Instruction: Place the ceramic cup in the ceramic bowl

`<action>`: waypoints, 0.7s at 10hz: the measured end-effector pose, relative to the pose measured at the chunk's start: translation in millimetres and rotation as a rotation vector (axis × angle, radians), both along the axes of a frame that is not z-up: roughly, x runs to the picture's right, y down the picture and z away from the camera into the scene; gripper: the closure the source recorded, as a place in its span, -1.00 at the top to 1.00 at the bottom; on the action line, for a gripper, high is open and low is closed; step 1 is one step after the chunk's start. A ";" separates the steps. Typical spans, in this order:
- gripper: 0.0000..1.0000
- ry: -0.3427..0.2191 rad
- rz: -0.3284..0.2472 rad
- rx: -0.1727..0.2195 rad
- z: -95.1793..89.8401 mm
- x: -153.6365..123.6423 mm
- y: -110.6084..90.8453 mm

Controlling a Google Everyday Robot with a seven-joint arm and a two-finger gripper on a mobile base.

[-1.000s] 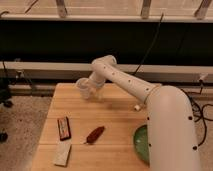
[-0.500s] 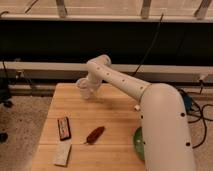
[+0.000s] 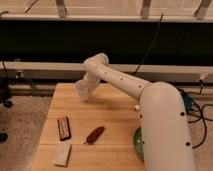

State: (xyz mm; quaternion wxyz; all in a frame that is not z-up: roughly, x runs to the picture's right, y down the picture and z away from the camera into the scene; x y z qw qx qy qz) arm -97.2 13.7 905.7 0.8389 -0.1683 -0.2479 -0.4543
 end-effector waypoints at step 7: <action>-1.00 -0.046 0.124 0.037 -36.6 30.7 -50.3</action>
